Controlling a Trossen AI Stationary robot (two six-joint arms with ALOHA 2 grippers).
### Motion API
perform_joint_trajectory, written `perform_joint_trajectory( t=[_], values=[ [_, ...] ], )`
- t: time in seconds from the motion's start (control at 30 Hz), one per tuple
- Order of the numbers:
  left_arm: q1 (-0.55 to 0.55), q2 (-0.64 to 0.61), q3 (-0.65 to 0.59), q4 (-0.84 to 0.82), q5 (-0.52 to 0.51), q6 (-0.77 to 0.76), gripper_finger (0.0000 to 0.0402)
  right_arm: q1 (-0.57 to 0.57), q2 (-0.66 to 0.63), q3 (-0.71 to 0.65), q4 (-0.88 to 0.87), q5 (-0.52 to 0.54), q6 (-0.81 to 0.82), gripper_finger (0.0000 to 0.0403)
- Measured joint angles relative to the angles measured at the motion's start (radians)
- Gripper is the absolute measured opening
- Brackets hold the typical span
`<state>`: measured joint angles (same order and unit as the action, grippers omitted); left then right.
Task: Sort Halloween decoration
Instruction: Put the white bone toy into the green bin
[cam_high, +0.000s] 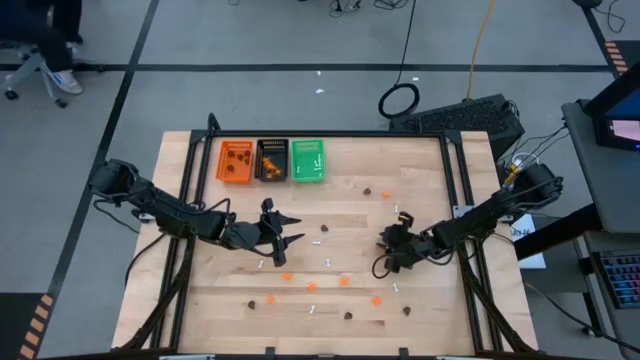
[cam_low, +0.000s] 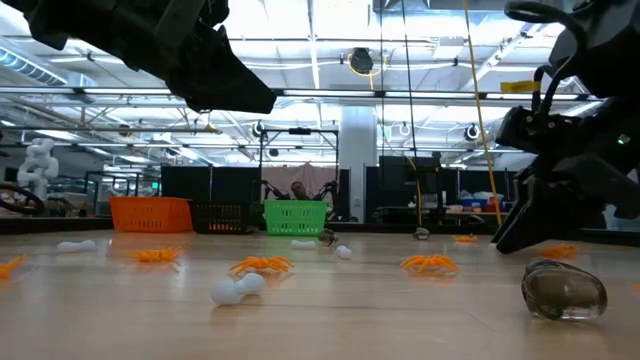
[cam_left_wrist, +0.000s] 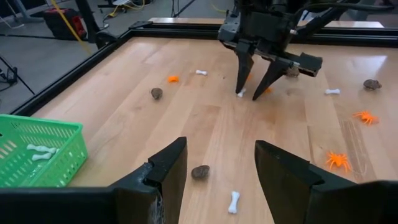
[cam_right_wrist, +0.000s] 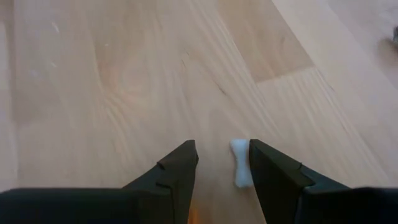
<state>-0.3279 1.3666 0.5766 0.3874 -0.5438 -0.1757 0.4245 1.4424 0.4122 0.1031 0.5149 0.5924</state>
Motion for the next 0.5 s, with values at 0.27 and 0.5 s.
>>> perform_joint_trajectory(
  t=[0.27,0.5],
  values=[
    [-0.001,0.000,0.000,-0.001,0.000,0.000,0.0187,-0.018,0.016,0.000,0.050,0.003,-0.058,0.0112],
    [-0.001,0.000,0.000,-0.004,0.000,0.000,0.0187,-0.030,0.015,0.000,0.030,-0.017,-0.085,0.0062]
  ],
)
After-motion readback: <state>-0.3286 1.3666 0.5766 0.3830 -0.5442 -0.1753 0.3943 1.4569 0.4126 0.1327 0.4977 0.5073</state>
